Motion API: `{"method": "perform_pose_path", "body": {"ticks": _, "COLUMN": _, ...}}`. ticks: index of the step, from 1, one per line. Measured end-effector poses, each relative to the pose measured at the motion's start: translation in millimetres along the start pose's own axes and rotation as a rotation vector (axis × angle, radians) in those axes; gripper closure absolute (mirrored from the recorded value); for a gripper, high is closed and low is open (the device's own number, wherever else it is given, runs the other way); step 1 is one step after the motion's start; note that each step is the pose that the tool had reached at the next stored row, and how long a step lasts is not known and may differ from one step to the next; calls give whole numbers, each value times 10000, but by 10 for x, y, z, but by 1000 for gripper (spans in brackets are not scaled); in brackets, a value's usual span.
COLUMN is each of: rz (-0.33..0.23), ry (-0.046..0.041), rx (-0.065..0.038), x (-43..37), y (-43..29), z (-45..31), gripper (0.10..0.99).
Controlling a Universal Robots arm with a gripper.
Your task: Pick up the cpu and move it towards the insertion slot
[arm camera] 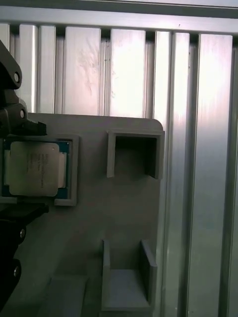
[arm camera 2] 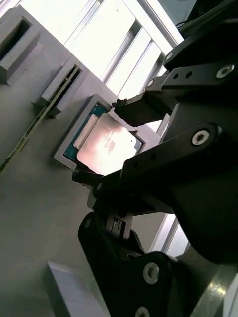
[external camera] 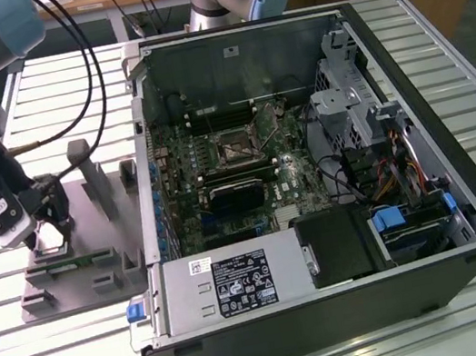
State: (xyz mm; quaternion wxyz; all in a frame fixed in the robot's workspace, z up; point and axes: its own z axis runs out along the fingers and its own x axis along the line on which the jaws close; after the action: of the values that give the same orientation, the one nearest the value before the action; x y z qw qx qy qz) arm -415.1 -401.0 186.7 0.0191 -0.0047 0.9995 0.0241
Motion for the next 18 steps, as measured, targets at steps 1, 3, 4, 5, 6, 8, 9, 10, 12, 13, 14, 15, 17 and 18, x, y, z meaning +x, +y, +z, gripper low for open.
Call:
{"method": "perform_pose_path", "body": {"ticks": 1, "rz": 0, "ry": 0, "rx": 0, "x": 1, "y": 4, "z": 8, "gripper": 439}}
{"method": "perform_pose_path", "body": {"ticks": 3, "rz": 0, "ry": 0, "rx": 0, "x": 3, "y": 13, "z": 21, "gripper": 439}}
{"method": "perform_pose_path", "body": {"ticks": 4, "rz": 0, "ry": 1, "rx": 1, "x": 4, "y": 18, "z": 27, "gripper": 439}}
{"method": "perform_pose_path", "body": {"ticks": 5, "rz": 0, "ry": 1, "rx": 1, "x": 6, "y": 24, "z": 32, "gripper": 439}}
{"method": "perform_pose_path", "body": {"ticks": 6, "rz": 0, "ry": 1, "rx": 0, "x": 10, "y": 29, "z": 36, "gripper": 439}}
{"method": "perform_pose_path", "body": {"ticks": 8, "rz": 0, "ry": 0, "rx": 0, "x": 17, "y": 34, "z": 43, "gripper": 439}}
{"method": "perform_pose_path", "body": {"ticks": 9, "rz": -1, "ry": 0, "rx": 0, "x": 19, "y": 35, "z": 45, "gripper": 439}}
{"method": "perform_pose_path", "body": {"ticks": 10, "rz": -2, "ry": 1, "rx": 1, "x": 20, "y": 35, "z": 45, "gripper": 439}}
{"method": "perform_pose_path", "body": {"ticks": 12, "rz": 0, "ry": 1, "rx": 4, "x": 21, "y": 35, "z": 45, "gripper": 439}}
{"method": "perform_pose_path", "body": {"ticks": 13, "rz": -1, "ry": 1, "rx": 5, "x": 21, "y": 35, "z": 45, "gripper": 439}}
{"method": "perform_pose_path", "body": {"ticks": 14, "rz": -1, "ry": 0, "rx": 6, "x": 21, "y": 35, "z": 46, "gripper": 439}}
{"method": "perform_pose_path", "body": {"ticks": 15, "rz": -1, "ry": 0, "rx": 7, "x": 21, "y": 35, "z": 46, "gripper": 439}}
{"method": "perform_pose_path", "body": {"ticks": 17, "rz": -1, "ry": 1, "rx": 9, "x": 21, "y": 35, "z": 45, "gripper": 451}}
{"method": "perform_pose_path", "body": {"ticks": 18, "rz": -1, "ry": 1, "rx": 10, "x": 21, "y": 35, "z": 45, "gripper": 518}}
